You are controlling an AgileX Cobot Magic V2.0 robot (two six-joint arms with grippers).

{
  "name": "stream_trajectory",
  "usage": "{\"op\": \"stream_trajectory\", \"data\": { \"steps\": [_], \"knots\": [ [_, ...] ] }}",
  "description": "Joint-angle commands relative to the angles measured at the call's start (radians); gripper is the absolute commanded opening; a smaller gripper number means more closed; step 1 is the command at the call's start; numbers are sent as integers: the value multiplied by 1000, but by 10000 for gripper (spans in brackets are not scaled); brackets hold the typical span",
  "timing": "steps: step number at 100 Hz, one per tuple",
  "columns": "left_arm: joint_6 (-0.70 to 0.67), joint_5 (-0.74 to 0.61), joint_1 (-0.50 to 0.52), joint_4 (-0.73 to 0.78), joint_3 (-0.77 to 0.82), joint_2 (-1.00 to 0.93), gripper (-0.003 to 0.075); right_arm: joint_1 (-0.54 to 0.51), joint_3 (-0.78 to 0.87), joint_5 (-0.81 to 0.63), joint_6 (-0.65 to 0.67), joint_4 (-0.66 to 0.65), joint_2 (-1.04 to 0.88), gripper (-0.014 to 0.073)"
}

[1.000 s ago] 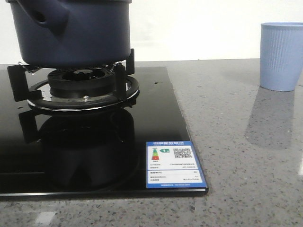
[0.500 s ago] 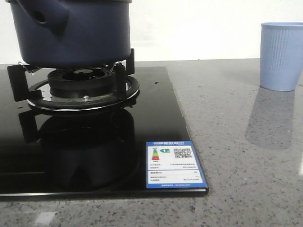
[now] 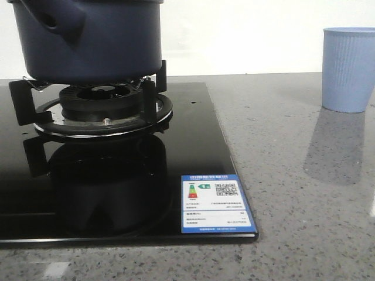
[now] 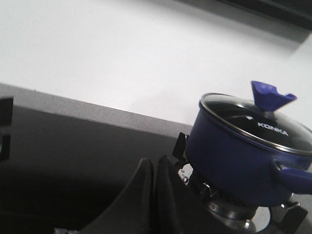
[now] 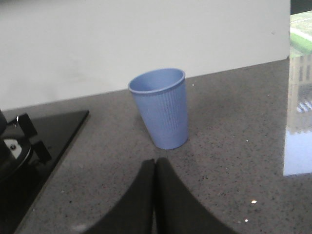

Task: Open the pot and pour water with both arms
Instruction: 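Position left gripper over the blue lid knob, right gripper around the cup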

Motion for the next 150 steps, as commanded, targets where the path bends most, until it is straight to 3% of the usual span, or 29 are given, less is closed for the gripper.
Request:
{"op": "stream_trajectory", "data": {
  "steps": [1, 32, 43, 50, 61, 68, 74, 91, 110, 150],
  "knots": [
    [120, 0, -17, -39, -116, 82, -19, 20, -107, -3, -60, -16, 96, -64],
    [219, 9, -203, -95, -259, 226, -14, 132, -197, -19, -115, -21, 258, -64],
    [221, 0, -276, -111, -293, 277, 78, 136, -208, -27, -115, -21, 264, -36],
    [221, -26, -323, -124, -306, 316, 198, 138, -209, -33, -115, -21, 264, 64],
    [221, -90, -403, -128, -317, 383, 459, 138, -209, -38, -115, -21, 264, 353],
    [221, -144, -454, -128, -317, 428, 551, 138, -209, -38, -115, -21, 264, 510],
    [221, -189, -495, -128, -317, 470, 554, 138, -209, -38, -115, -21, 264, 573],
    [221, -355, -605, -27, -340, 632, 484, 138, -209, -38, -115, -21, 264, 570],
    [221, -570, -602, -6, -370, 817, 464, 138, -209, -38, -115, -21, 264, 570],
    [221, -595, -528, -24, -482, 1027, 465, 138, -209, -38, -115, -21, 264, 570]
  ]
}}
